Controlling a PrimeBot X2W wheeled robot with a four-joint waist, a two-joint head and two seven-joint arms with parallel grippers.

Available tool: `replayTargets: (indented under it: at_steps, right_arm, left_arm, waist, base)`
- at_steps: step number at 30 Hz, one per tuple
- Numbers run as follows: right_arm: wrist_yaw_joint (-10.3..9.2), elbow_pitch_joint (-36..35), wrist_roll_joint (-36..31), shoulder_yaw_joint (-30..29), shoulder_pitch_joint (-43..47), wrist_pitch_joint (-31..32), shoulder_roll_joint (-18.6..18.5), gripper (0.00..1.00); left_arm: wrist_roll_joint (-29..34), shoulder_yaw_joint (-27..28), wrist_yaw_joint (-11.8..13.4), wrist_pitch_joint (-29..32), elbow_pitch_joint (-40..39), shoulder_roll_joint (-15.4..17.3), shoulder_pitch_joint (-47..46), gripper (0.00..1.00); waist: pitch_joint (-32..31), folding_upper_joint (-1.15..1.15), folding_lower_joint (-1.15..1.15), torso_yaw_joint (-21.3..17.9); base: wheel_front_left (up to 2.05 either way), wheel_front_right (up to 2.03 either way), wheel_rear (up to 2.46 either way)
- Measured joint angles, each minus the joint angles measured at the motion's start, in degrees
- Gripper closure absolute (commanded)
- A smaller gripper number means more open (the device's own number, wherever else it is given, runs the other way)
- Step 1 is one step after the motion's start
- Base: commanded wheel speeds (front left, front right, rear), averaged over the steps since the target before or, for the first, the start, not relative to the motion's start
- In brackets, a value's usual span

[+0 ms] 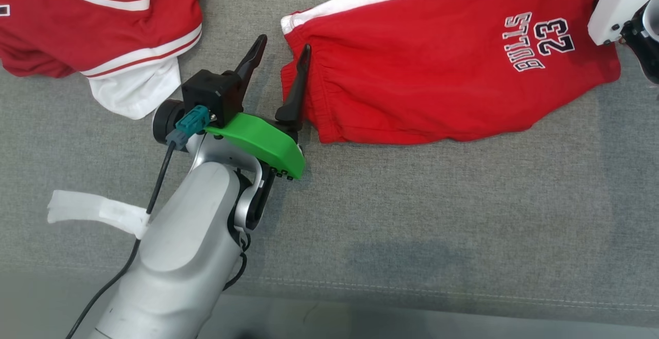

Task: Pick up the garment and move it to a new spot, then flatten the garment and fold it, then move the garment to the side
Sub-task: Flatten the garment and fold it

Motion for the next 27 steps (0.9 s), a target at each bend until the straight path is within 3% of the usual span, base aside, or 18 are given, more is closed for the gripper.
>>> replayTargets:
  at_steps: [10, 27]
  right_arm:
    - [0.0, 2.15, 1.71, 3.77, -0.19, -2.46, 1.41, 0.0]
    - [0.0, 4.61, 11.9, 7.98, 4.64, 2.65, 1.05, 0.0]
  left_arm:
    - [1.33, -0.78, 0.48, -2.49, -1.18, 0.02, 0.37, 0.0]
    - [2.86, -0.88, 1.13, -3.35, -4.97, 0.1, 6.06, 0.0]
  waist:
    - [-1.11, 0.0, 0.0, 0.06]
    - [-4.79, 0.0, 0.0, -2.45]
  base:
    - [0.0, 0.0, 0.0]
    - [0.0, 0.0, 0.0]
